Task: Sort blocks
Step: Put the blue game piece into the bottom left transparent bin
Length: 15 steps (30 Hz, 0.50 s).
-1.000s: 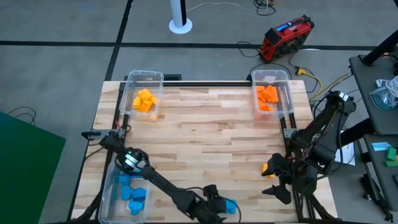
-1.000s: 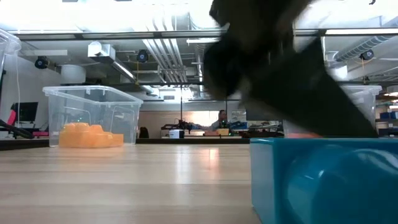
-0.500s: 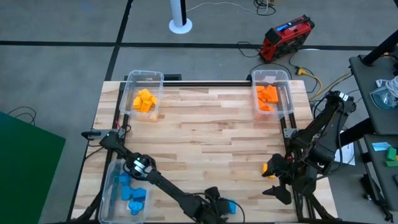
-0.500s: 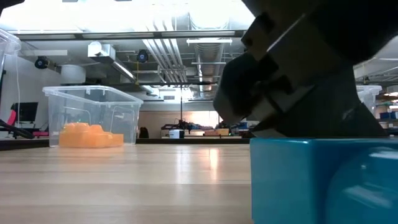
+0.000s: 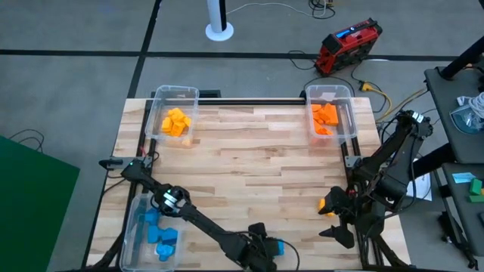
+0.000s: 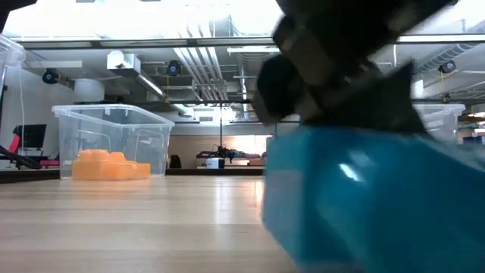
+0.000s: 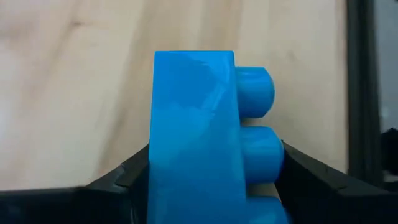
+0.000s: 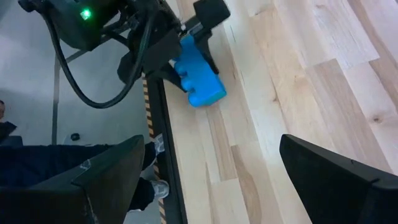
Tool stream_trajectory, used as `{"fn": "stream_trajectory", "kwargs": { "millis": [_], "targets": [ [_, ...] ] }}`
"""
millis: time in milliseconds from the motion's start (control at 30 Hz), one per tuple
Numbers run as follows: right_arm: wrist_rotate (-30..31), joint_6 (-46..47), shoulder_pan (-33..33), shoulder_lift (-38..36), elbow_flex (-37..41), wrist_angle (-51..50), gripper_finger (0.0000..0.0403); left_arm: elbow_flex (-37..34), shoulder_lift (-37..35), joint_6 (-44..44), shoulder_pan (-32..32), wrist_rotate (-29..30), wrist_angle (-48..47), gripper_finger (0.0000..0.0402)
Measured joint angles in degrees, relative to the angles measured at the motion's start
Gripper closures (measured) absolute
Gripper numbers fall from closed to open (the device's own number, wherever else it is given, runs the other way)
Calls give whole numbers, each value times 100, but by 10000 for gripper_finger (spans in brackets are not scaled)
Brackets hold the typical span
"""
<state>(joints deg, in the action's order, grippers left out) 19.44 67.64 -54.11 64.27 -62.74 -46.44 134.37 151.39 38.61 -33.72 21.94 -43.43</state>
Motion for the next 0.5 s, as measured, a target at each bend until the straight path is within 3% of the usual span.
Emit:
{"fn": "stream_trajectory", "kwargs": {
  "millis": [233, 500],
  "targets": [
    [4, -182, 4, -7, 0, 0, 37, 30, -707, 150, 49, 266, -984, 170],
    [141, -537, 242, -9, 0, 8, 37, 30, -1878, 1788, 7, 733, -2573, 170]
  ]
}}
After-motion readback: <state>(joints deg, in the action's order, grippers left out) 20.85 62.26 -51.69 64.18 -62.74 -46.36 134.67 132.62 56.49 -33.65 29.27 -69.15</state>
